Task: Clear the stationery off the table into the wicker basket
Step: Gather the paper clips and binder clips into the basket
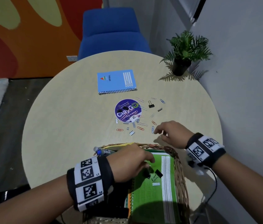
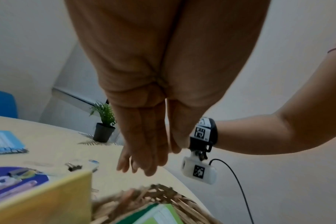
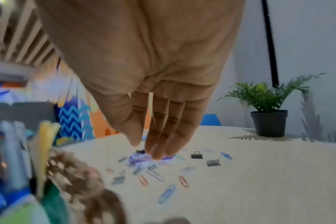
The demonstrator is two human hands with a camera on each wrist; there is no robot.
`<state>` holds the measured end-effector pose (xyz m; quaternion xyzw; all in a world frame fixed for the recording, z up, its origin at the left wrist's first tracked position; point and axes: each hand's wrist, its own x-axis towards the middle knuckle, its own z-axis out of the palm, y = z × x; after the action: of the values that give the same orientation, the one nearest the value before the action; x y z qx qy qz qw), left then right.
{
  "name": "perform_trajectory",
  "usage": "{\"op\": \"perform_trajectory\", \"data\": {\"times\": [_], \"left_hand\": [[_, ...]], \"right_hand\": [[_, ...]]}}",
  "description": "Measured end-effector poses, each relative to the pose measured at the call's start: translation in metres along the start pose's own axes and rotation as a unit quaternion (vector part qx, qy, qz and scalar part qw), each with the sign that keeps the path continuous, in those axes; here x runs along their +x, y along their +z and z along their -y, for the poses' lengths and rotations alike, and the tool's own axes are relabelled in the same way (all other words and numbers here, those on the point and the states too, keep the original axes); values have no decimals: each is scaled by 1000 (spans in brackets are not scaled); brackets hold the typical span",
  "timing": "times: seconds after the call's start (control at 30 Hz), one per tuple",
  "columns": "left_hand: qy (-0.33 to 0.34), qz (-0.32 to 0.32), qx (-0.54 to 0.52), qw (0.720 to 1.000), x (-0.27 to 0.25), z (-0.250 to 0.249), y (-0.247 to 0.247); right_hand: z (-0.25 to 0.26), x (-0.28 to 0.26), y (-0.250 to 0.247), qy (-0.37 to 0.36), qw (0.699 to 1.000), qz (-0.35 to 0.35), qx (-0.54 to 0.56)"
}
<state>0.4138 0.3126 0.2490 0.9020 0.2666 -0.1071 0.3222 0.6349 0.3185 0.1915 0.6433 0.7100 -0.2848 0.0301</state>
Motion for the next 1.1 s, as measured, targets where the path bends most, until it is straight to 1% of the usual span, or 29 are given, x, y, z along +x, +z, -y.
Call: {"op": "perform_trajectory", "data": {"times": [0.07,0.1,0.17,0.2,0.23,0.3,0.37,0.43,0.57,0.7,0.87,0.93,0.97,1.03,1.1], "left_hand": [[-28,-6,26,999,10,17,-15],[-53,-22,48,997,18,33,-24],[-125,-56,98,986,36,72,-46],[-159,-57,118,979,44,90,-55],[-187,-45,129,973,51,107,-61],[-221,5,130,967,63,131,-61],[-225,35,122,966,75,145,-51],[-222,48,113,967,85,151,-37],[-210,66,101,970,99,153,-19],[-210,91,96,969,108,156,-15],[-189,104,99,971,110,159,-10],[-185,86,105,973,106,152,-15],[-187,65,102,975,102,146,-22],[-179,-1,78,981,95,134,-40],[-146,-86,44,985,83,112,-57]], "right_hand": [[-6,22,2,-24,998,5,-56],[-8,32,4,-45,996,3,-83],[-11,48,12,-88,987,1,-133],[-13,55,17,-101,982,4,-157],[-16,61,24,-104,978,7,-178],[-25,70,36,-101,975,2,-200],[-35,78,47,-93,977,-8,-189],[-41,83,53,-90,981,-13,-173],[-43,86,50,-70,988,4,-139],[-45,84,50,-50,993,5,-111],[-45,79,50,-52,994,-4,-94],[-42,73,41,-50,996,-10,-71],[-41,69,35,-46,997,-15,-53],[-39,61,24,-38,999,-36,-4],[-38,50,14,-31,996,-65,57]]}}
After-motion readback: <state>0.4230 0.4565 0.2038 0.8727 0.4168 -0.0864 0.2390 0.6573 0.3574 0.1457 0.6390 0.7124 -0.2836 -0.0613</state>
